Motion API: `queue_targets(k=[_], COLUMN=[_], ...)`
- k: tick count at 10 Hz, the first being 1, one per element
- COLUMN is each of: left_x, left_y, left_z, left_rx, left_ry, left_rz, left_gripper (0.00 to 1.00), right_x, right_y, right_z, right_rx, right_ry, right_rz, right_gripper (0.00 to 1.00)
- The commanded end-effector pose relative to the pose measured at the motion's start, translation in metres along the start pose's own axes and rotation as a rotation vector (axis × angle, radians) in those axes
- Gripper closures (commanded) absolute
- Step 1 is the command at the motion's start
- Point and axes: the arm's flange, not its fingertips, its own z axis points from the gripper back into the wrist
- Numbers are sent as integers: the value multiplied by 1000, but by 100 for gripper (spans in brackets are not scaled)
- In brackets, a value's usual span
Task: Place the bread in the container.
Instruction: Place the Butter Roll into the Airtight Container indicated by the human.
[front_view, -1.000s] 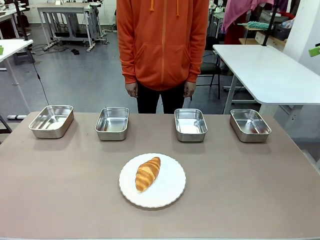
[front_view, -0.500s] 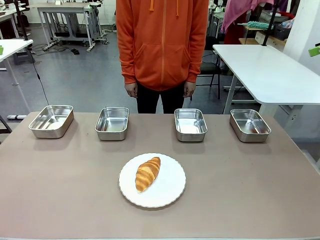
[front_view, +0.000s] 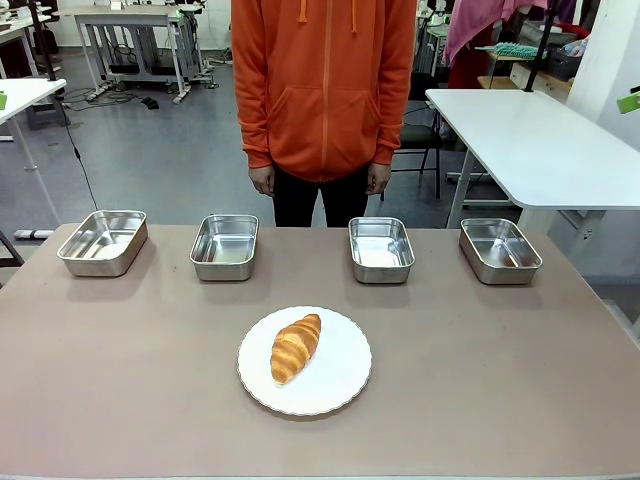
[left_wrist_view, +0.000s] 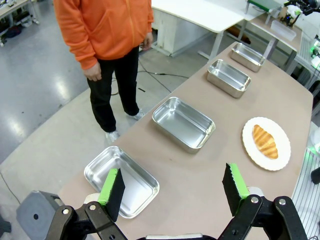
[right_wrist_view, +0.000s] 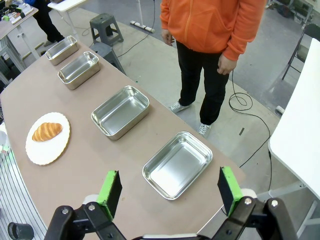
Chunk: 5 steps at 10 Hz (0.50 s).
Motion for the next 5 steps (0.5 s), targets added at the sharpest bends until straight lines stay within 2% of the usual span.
queue_targets(k=[1, 5], left_x=[-1, -1], left_y=[-1, -1], left_z=[2, 2], left_rx=[-10, -10], left_ry=[-21, -21], left_rz=[-8, -8], left_gripper=[0, 0], right_x=[1, 1], right_y=[1, 1], right_z=[0, 0], right_rx=[3, 3], right_ry=[-17, -17], right_rz=[5, 5], right_gripper=[0, 0])
